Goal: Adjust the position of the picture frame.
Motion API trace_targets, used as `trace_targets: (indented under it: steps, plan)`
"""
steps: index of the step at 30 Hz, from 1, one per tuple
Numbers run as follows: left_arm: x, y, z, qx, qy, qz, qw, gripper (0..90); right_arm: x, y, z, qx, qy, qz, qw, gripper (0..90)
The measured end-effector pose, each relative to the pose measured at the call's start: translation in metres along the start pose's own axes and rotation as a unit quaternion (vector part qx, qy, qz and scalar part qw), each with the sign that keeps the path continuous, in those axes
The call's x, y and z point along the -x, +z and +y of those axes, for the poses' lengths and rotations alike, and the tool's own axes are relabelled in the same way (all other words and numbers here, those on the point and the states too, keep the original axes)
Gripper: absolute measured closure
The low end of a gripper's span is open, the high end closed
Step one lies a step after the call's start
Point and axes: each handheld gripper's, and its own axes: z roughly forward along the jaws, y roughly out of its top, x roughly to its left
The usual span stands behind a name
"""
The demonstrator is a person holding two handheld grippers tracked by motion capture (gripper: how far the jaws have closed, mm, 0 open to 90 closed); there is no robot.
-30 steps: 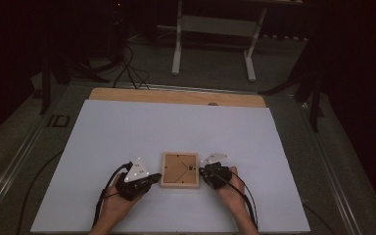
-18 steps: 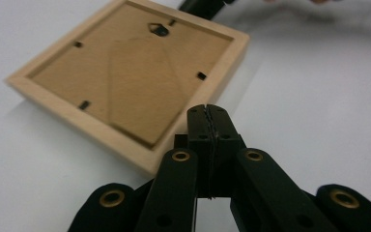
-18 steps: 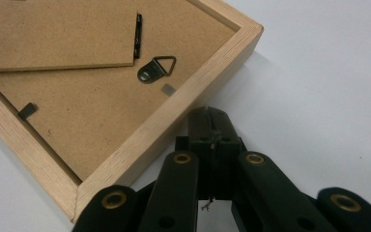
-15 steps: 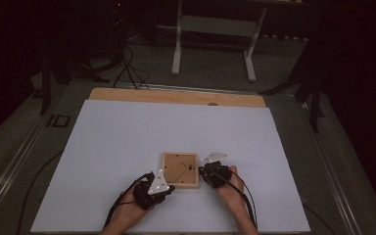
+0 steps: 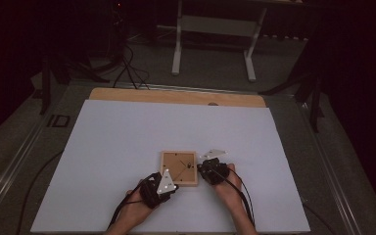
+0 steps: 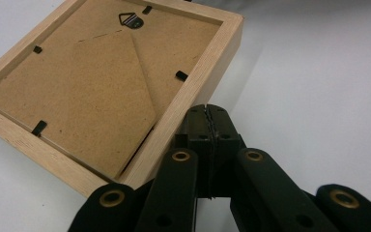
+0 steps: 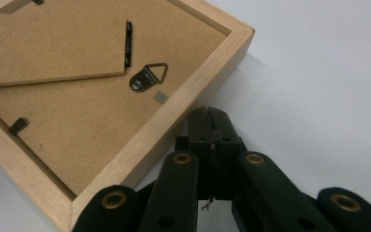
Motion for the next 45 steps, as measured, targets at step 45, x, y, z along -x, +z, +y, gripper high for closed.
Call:
trace_targets:
  steps: [45]
  plan:
    - [-0.013,0.003,0.008,0.023,-0.030,-0.020,0.9991,77.8,0.001,-0.029,-0.014,0.038,-0.016,0.006,0.9991,68.7]
